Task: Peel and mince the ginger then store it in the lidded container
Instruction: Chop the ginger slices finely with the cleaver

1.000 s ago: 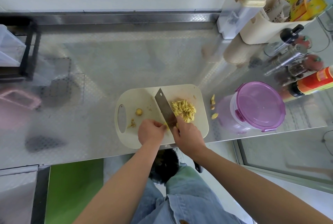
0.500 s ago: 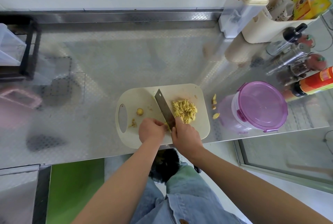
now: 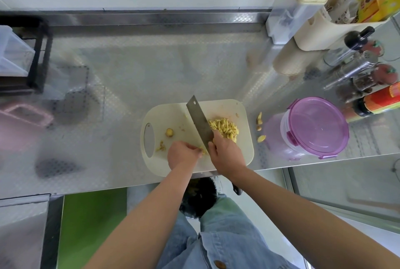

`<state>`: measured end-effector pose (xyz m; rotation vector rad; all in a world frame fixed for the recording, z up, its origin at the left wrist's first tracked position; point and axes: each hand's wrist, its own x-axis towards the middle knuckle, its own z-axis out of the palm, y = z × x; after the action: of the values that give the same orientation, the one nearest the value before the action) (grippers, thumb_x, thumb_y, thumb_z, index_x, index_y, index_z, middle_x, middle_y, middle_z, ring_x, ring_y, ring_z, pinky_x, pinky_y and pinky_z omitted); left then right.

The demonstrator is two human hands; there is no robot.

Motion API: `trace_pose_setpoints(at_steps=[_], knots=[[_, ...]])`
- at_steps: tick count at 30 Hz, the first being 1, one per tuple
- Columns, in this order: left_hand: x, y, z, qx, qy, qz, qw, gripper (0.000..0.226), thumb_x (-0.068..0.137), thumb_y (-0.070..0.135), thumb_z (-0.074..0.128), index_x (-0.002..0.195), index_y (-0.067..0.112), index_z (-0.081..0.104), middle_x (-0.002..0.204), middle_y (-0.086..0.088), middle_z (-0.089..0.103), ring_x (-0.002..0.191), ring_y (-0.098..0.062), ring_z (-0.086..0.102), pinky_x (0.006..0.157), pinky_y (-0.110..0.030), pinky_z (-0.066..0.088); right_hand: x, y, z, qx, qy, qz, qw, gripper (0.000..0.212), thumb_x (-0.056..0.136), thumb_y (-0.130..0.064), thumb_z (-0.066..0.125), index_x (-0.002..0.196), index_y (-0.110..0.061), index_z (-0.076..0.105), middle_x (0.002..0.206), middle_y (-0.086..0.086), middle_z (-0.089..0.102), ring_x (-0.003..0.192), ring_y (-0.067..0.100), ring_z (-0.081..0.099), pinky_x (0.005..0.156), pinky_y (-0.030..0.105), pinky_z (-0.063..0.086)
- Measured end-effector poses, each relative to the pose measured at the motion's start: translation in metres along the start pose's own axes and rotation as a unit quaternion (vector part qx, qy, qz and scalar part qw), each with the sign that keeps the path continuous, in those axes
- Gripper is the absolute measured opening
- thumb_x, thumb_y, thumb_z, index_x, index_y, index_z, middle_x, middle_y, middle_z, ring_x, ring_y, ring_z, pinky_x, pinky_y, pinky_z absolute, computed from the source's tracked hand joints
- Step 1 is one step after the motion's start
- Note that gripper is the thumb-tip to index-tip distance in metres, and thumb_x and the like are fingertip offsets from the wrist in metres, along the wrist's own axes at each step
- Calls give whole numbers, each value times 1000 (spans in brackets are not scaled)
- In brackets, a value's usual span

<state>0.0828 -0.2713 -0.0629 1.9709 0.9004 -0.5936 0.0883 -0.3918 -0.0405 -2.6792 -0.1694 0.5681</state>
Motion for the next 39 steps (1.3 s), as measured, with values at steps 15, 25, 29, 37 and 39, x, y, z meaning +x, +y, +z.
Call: trace_pose_setpoints(at_steps=[15, 25, 29, 37, 39], knots=[[-1, 0, -1, 17, 1, 13, 1000, 21, 72, 22, 73, 54, 20, 63, 57, 5, 60, 58, -16, 55, 45, -22, 32, -11, -5, 4, -24, -38, 0, 999, 17, 101, -24, 35, 110, -12, 41, 77, 7, 51, 70, 28, 54, 62, 38, 46], [-2, 0, -2, 7, -2, 16, 1000, 23, 75, 25, 73, 55, 18, 62, 53, 5, 57, 53, -14, 51, 44, -22, 31, 4, -14, 4, -13, -26, -2, 1000, 13, 101, -22, 36, 105, -10, 40, 76, 7, 51, 66, 29, 49, 59, 34, 38], [-4, -1, -3, -4, 0, 21, 1000, 18, 74, 21, 72, 57, 18, 67, 57, 2, 64, 52, -12, 53, 46, -21, 33, 8, -6, 1, 24, -11, 2, 1000, 14, 101, -22, 38, 106, -9, 42, 71, 6, 50, 63, 27, 49, 54, 33, 36], [-7, 1, -6, 15, -4, 26, 1000, 19, 69, 17, 70, 50, 16, 64, 55, -3, 64, 56, -21, 58, 50, -23, 39, -11, 3, 3, 26, -20, -4, 999, 17, 100, -24, 38, 109, -11, 41, 70, 6, 50, 63, 28, 51, 54, 32, 35], [-7, 0, -6, 11, -3, 30, 999, 19, 69, 17, 71, 51, 16, 65, 55, -4, 64, 55, -21, 56, 49, -24, 38, -12, 2, 3, 23, -23, -7, 999, 18, 100, -25, 38, 112, -11, 42, 70, 6, 51, 64, 28, 52, 55, 33, 36]])
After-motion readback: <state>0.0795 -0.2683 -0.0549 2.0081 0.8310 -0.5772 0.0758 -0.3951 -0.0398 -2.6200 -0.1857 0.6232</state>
